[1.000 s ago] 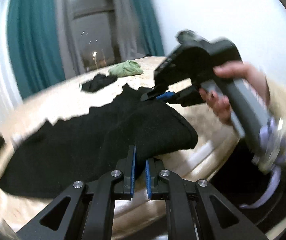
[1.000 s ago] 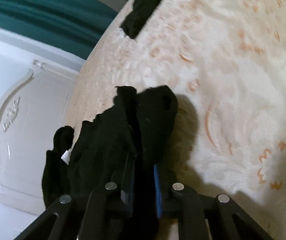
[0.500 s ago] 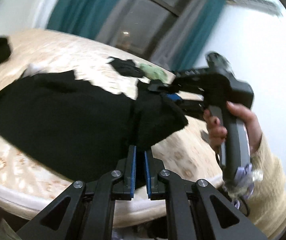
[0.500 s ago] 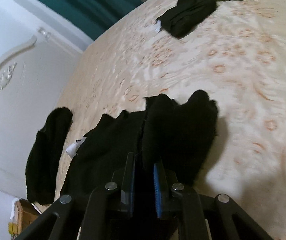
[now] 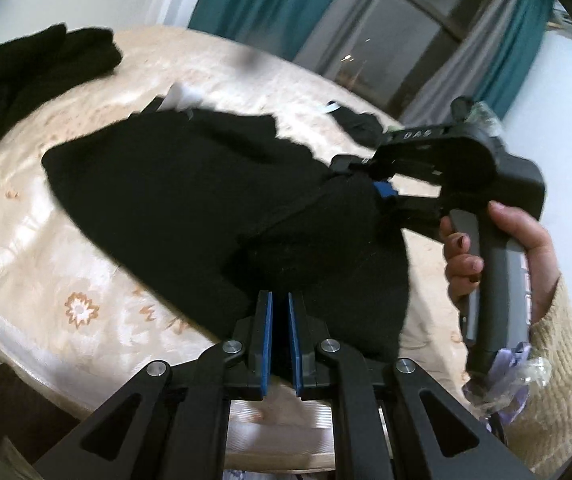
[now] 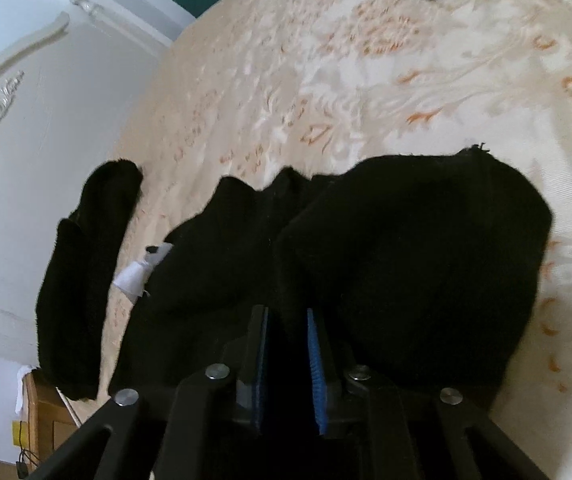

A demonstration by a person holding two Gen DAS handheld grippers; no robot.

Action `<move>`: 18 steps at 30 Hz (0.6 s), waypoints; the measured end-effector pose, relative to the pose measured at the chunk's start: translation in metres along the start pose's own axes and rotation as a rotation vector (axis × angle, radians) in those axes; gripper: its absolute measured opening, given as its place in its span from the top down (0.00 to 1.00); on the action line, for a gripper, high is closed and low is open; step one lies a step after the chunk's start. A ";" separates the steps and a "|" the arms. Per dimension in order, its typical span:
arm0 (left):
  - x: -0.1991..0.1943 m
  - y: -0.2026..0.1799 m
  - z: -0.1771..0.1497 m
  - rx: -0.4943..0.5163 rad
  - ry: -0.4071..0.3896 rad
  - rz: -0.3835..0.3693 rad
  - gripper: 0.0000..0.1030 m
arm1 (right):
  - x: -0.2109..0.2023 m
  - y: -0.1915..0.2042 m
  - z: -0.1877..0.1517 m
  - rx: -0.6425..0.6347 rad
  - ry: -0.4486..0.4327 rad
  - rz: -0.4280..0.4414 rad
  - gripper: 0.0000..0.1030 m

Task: Fold clothes
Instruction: 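Lift the sweater edge with the right tool and fold it toward the left tool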

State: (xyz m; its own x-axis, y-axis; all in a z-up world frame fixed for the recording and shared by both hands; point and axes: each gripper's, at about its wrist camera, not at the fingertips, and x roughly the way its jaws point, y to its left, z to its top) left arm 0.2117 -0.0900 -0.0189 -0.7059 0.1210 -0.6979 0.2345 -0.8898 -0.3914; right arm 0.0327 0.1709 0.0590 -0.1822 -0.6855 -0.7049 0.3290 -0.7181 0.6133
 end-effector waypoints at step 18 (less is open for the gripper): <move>-0.006 -0.008 -0.006 0.063 -0.032 0.067 0.92 | -0.056 0.024 -0.038 -0.319 -0.081 -0.053 0.73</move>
State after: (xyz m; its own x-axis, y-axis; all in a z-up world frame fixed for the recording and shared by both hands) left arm 0.2183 -0.0812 -0.0147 -0.7113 0.0467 -0.7013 0.2405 -0.9214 -0.3054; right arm 0.0861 0.1971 0.0998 -0.2756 -0.6648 -0.6943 0.5884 -0.6879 0.4250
